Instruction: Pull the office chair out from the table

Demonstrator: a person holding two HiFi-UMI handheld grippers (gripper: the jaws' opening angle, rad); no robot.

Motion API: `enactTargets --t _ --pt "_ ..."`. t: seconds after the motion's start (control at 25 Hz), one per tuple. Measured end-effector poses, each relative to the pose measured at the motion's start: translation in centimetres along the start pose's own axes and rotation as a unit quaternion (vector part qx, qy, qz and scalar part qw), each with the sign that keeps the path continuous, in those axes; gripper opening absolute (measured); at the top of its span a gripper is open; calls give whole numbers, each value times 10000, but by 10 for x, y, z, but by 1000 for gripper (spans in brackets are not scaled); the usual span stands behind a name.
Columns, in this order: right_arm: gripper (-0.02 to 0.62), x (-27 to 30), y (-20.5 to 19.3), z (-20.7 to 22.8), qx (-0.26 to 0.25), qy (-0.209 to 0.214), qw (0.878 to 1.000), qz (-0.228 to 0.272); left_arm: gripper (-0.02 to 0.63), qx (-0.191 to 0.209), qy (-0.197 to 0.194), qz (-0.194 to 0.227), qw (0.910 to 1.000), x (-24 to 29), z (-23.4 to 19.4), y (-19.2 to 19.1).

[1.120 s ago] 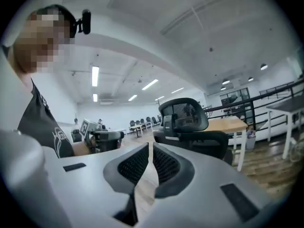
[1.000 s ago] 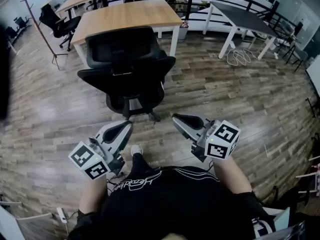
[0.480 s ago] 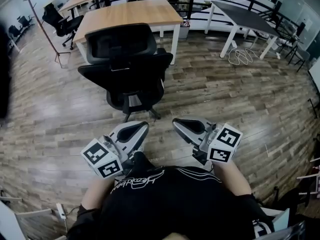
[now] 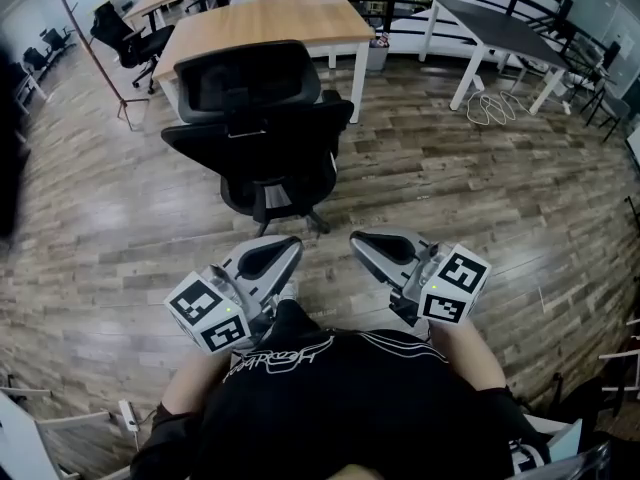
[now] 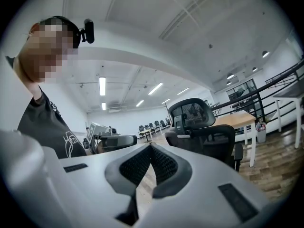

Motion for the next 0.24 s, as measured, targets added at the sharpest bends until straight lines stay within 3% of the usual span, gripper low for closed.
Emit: enactTargets --t 0.24 --pt "38 8 2 11 -72 -66 9999 -51 6 7 -13 -5 10000 5 -13 7"
Point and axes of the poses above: the fingertips, and each gripper's own axes: x forward along the fingers, z to its right, y out of its top, the point moved 8 cm from there along -x, backward along the fingers, and after that the axes turned 12 degrees about -x, right-handed, at the moved point
